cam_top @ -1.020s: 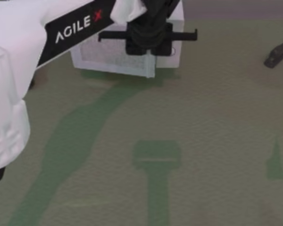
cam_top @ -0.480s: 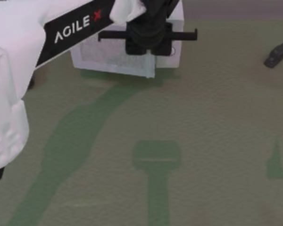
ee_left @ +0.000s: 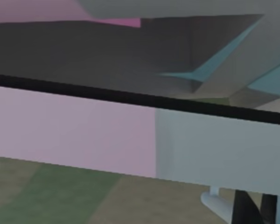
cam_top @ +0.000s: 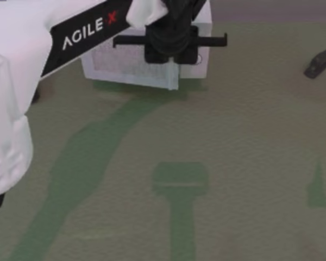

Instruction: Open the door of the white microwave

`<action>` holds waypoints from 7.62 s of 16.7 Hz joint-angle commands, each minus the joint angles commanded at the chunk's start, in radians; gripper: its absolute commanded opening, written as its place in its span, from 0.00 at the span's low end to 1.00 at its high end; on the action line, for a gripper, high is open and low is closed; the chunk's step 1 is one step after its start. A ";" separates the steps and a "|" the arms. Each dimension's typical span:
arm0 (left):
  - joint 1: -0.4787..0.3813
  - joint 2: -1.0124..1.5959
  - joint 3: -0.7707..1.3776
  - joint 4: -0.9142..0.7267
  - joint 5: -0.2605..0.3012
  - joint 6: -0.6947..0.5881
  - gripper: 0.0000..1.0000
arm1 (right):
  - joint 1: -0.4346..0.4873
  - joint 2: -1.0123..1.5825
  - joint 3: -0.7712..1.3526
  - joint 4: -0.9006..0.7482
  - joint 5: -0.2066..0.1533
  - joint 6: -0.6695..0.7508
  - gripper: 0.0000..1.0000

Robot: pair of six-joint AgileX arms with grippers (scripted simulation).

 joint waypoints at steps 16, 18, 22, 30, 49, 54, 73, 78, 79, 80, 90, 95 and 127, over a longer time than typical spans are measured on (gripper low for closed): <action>0.006 -0.086 -0.142 0.075 0.039 0.080 0.00 | 0.000 0.000 0.000 0.000 0.000 0.000 1.00; 0.008 -0.105 -0.171 0.091 0.047 0.098 0.00 | 0.000 0.000 0.000 0.000 0.000 0.000 1.00; 0.008 -0.106 -0.172 0.091 0.047 0.099 0.00 | 0.000 0.000 0.000 0.000 0.000 0.000 1.00; 0.008 -0.106 -0.172 0.091 0.047 0.099 0.00 | 0.000 0.000 0.000 0.000 0.000 0.000 1.00; 0.015 -0.155 -0.260 0.128 0.079 0.155 0.00 | 0.000 0.000 0.000 0.000 0.000 0.000 1.00; 0.023 -0.203 -0.321 0.165 0.102 0.206 0.00 | 0.000 0.000 0.000 0.000 0.000 0.000 1.00; 0.023 -0.203 -0.321 0.165 0.102 0.206 0.00 | 0.000 0.000 0.000 0.000 0.000 0.000 1.00; 0.023 -0.203 -0.321 0.165 0.102 0.206 0.00 | 0.000 0.000 0.000 0.000 0.000 0.000 1.00; 0.016 -0.199 -0.324 0.165 0.108 0.202 0.00 | 0.000 0.000 0.000 0.000 0.000 0.000 1.00; 0.017 -0.201 -0.325 0.166 0.109 0.204 0.00 | 0.000 0.000 0.000 0.000 0.000 0.000 1.00; 0.046 -0.294 -0.452 0.222 0.167 0.322 0.00 | 0.000 0.000 0.000 0.000 0.000 0.000 1.00; 0.046 -0.294 -0.452 0.222 0.167 0.322 0.00 | 0.000 0.000 0.000 0.000 0.000 0.000 1.00; 0.079 -0.377 -0.565 0.261 0.240 0.451 0.00 | 0.000 0.000 0.000 0.000 0.000 0.000 1.00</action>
